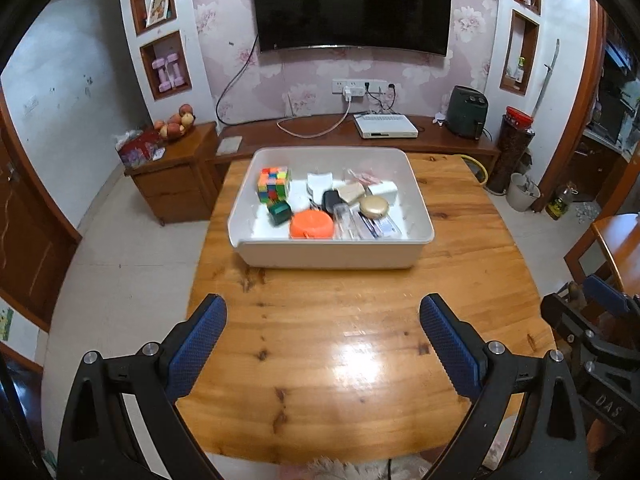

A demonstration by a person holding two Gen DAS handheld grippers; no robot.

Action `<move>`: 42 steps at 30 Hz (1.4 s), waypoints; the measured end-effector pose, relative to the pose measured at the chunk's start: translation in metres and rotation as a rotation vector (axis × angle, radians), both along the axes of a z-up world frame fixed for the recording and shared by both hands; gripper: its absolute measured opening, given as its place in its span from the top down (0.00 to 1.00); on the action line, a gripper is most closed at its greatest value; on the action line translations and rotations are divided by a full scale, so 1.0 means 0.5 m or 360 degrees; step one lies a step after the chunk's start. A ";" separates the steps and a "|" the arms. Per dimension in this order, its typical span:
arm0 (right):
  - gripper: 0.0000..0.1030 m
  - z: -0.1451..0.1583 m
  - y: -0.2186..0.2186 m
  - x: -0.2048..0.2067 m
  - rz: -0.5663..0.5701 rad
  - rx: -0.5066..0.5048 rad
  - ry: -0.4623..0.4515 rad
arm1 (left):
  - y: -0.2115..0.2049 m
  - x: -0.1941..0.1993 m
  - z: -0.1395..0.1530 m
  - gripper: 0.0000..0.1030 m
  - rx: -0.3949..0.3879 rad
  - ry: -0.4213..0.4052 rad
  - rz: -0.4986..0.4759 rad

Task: Organize rigid objects

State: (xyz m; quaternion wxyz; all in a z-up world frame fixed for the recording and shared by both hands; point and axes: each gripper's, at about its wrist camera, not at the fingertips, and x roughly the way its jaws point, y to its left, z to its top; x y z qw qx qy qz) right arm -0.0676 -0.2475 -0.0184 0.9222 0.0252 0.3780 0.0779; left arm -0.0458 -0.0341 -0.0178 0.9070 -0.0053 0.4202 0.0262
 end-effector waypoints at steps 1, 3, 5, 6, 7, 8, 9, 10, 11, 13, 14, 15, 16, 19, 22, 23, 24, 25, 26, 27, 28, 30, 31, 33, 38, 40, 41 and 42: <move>0.22 0.000 0.002 -0.006 0.0006 -0.0003 -0.0008 | -0.002 -0.004 -0.005 0.05 -0.0034 0.0018 0.0000; 0.22 -0.001 0.006 -0.021 0.0021 -0.0006 -0.0019 | -0.004 -0.015 -0.016 0.05 -0.0070 0.0032 0.0023; 0.22 -0.003 0.010 -0.037 0.0041 -0.0003 -0.0017 | -0.012 -0.025 -0.030 0.05 -0.0065 0.0034 0.0055; 0.22 -0.003 0.011 -0.042 0.0047 0.0005 -0.0016 | -0.016 -0.030 -0.037 0.05 -0.0060 0.0036 0.0067; 0.22 -0.006 0.008 -0.049 0.0047 0.0021 -0.0015 | -0.016 -0.033 -0.042 0.05 -0.0055 0.0040 0.0074; 0.22 -0.010 0.004 -0.053 0.0044 0.0029 -0.0007 | -0.019 -0.036 -0.048 0.05 -0.0049 0.0051 0.0081; 0.22 -0.013 0.001 -0.056 0.0041 0.0038 0.0004 | -0.023 -0.038 -0.054 0.05 -0.0044 0.0061 0.0082; 0.22 -0.016 -0.004 -0.058 0.0037 0.0050 0.0016 | -0.029 -0.042 -0.059 0.05 -0.0035 0.0072 0.0078; 0.22 -0.020 -0.008 -0.058 0.0031 0.0058 0.0027 | -0.033 -0.043 -0.062 0.05 -0.0028 0.0078 0.0076; 0.22 -0.026 -0.016 -0.057 0.0022 0.0064 0.0046 | -0.044 -0.050 -0.067 0.05 -0.0025 0.0089 0.0067; 0.22 -0.028 -0.019 -0.057 0.0020 0.0065 0.0048 | -0.048 -0.052 -0.068 0.05 -0.0028 0.0092 0.0061; 0.22 -0.030 -0.019 -0.061 0.0019 0.0064 0.0049 | -0.050 -0.054 -0.071 0.05 -0.0027 0.0095 0.0059; 0.22 -0.033 -0.021 -0.062 0.0018 0.0059 0.0050 | -0.053 -0.055 -0.073 0.05 -0.0023 0.0100 0.0058; 0.22 -0.040 -0.025 -0.067 0.0021 0.0058 0.0059 | -0.061 -0.061 -0.075 0.05 -0.0021 0.0102 0.0058; 0.22 -0.046 -0.029 -0.071 0.0019 0.0045 0.0065 | -0.061 -0.062 -0.076 0.05 -0.0022 0.0102 0.0063; 0.22 -0.048 -0.030 -0.071 0.0017 0.0043 0.0066 | -0.062 -0.063 -0.077 0.05 -0.0021 0.0103 0.0066; 0.22 -0.050 -0.031 -0.071 0.0016 0.0043 0.0068 | -0.063 -0.065 -0.077 0.05 -0.0015 0.0104 0.0068; 0.22 -0.051 -0.032 -0.071 0.0012 0.0044 0.0071 | -0.065 -0.067 -0.078 0.05 -0.0008 0.0108 0.0070; 0.22 -0.053 -0.034 -0.071 0.0008 0.0044 0.0071 | -0.066 -0.068 -0.079 0.05 -0.0004 0.0109 0.0071; 0.22 -0.054 -0.033 -0.071 0.0006 0.0044 0.0070 | -0.066 -0.070 -0.079 0.05 -0.0005 0.0109 0.0070; 0.22 -0.055 -0.033 -0.071 0.0006 0.0045 0.0070 | -0.065 -0.071 -0.079 0.05 -0.0005 0.0108 0.0068; 0.22 -0.055 -0.032 -0.071 0.0009 0.0042 0.0070 | -0.065 -0.073 -0.080 0.05 0.0005 0.0107 0.0071; 0.22 -0.056 -0.032 -0.070 0.0011 0.0040 0.0070 | -0.066 -0.073 -0.080 0.05 0.0003 0.0104 0.0071; 0.22 -0.058 -0.028 -0.068 0.0018 0.0030 0.0073 | -0.063 -0.077 -0.081 0.05 0.0010 0.0101 0.0077; 0.22 -0.056 -0.014 -0.068 0.0038 -0.0001 0.0058 | -0.050 -0.076 -0.085 0.05 0.0010 0.0107 0.0095; 0.22 -0.057 -0.010 -0.069 0.0045 -0.0008 0.0060 | -0.044 -0.076 -0.087 0.05 0.0007 0.0112 0.0097; 0.22 -0.057 -0.008 -0.068 0.0049 -0.0008 0.0061 | -0.043 -0.077 -0.088 0.05 0.0005 0.0113 0.0097; 0.22 -0.057 -0.006 -0.067 0.0051 -0.0010 0.0063 | -0.042 -0.077 -0.088 0.05 0.0004 0.0115 0.0095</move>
